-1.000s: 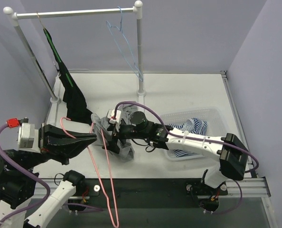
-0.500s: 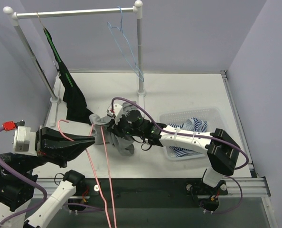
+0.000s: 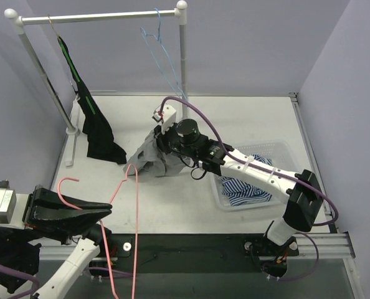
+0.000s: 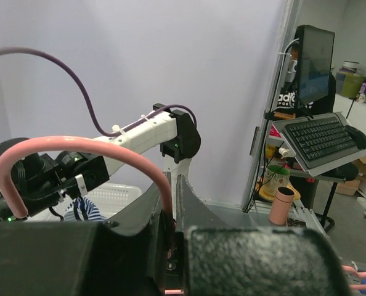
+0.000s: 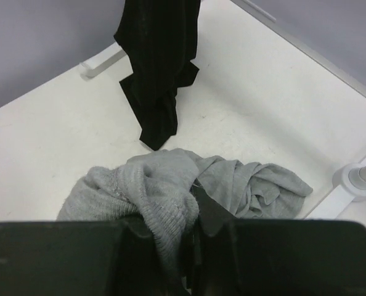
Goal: Remove the tank top from the hanger
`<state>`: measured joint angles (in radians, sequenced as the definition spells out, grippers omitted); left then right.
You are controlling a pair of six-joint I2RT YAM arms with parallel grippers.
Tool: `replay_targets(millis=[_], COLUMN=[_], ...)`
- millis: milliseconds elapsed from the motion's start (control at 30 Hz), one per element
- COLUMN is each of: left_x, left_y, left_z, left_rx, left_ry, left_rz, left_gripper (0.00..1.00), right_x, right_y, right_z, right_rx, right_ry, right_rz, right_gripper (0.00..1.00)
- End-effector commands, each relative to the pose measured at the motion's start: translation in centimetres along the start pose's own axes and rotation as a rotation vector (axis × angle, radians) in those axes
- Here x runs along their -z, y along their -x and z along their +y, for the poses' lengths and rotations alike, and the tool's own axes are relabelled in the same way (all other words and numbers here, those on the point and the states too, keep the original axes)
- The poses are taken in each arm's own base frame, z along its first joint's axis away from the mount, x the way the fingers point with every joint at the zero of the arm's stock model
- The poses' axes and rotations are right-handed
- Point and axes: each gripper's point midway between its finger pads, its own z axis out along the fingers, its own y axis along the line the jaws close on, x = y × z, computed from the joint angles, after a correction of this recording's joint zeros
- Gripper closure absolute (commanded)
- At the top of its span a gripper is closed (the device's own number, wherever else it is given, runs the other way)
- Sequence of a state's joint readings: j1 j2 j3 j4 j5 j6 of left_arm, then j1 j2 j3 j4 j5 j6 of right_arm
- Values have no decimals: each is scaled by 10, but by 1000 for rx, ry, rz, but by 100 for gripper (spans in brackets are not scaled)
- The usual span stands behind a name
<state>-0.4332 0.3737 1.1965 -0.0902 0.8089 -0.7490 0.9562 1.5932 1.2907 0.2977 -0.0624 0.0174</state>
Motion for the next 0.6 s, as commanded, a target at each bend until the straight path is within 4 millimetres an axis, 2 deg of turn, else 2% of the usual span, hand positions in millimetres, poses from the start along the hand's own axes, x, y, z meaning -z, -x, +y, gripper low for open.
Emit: replay_targets(millis=[0,33,67,100,133,233,300,333,400,433,567], left_x=[4,7,9,10,13,19,22,24,24,25,28], left_y=[7,-1,-1,-3,-9,-13,-14,-16,-19,-20,-25], left_z=[-9,-3,3,6,10,23,27,31,35,37,50], left_rx=[-38,-19,-49,-53,-42,-62,-81,-75,-78,-81,-86], left_ry=[5,39,71,89,115,193,221,240,255,264,318], left_rz=[-9,16,13,19,37,36,39,45,58,60,76], left_gripper=[100,100,100,100,100,100,100,100,100,100,100], right_x=[29,35,43,54,62,103,121,139,158,176,219], right_y=[82,84,100,124,133,189,207,227,248,266,306], right_z=[-4,-5,-6,-6,-13,-17,-19,-21,-23,-25,-33], right_rx=[-15,-16,-31,-39,-49,-64,-47,-47,-48,-48,-23], right_ry=[-37,-44,-49,-46,-87,-103,-105,-109,-114,-120,-156], right_rz=[-119,-95,-119,-163,-170,-289,-311,-356,-406,-452,-544], right_gripper=[100,100,100,100,100,100,100,100,100,100,100])
